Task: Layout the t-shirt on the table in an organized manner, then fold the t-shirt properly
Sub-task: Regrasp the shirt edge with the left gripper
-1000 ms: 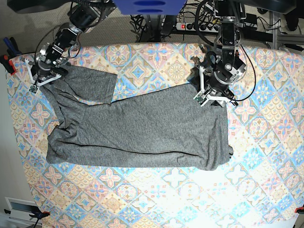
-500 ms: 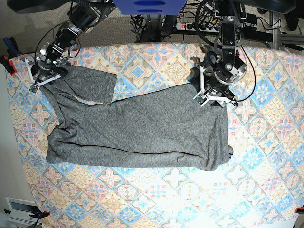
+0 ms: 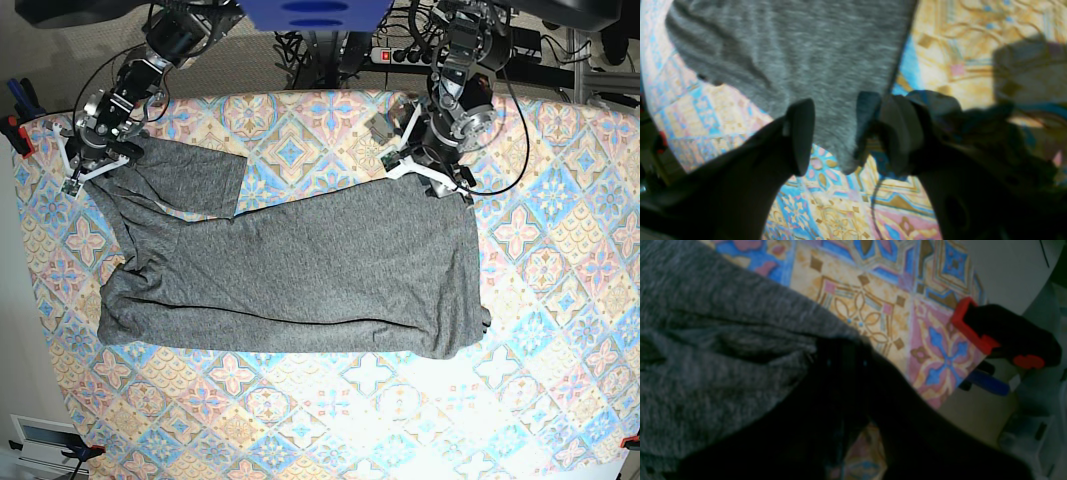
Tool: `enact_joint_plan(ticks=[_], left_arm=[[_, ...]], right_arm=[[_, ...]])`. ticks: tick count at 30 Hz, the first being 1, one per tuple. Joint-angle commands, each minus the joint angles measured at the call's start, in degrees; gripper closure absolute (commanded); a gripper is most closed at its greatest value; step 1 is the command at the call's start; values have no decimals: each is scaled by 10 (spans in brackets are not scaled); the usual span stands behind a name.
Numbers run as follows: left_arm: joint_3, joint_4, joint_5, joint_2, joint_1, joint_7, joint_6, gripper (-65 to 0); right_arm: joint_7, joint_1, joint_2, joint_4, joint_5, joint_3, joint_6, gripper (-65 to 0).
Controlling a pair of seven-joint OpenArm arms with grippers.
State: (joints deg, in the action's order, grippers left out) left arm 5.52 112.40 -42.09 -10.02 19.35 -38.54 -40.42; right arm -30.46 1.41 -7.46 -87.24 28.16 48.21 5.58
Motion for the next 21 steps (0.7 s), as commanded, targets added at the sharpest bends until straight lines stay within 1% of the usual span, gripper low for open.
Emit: enact_joint_plan(ticks=[1, 4, 8, 12, 14, 18, 21], left_arm=[[-4, 10, -4, -3, 1, 3, 4, -342], [-5, 7, -5, -4, 3, 3, 4, -342], [-4, -26, -8, -4, -1, 3, 4, -342], [-4, -62, -54, -4, -1, 4, 4, -342], [-6, -72, -66, -4, -2, 19, 4, -342], [-41, -73, -68, -1, -3, 44, 4, -342], [-59, -77, -69, -2, -19, 40, 4, -342]], right_arm=[[4, -5, 5, -7, 1, -1, 0, 0], [4, -5, 5, -7, 1, -1, 0, 0], [4, -6, 5, -7, 1, -2, 1, 0], [4, -6, 5, -7, 1, -2, 1, 0], [4, -6, 5, -7, 1, -2, 1, 0], [4, -6, 5, -7, 1, -2, 1, 0], [4, -7, 5, -7, 1, -2, 1, 0]])
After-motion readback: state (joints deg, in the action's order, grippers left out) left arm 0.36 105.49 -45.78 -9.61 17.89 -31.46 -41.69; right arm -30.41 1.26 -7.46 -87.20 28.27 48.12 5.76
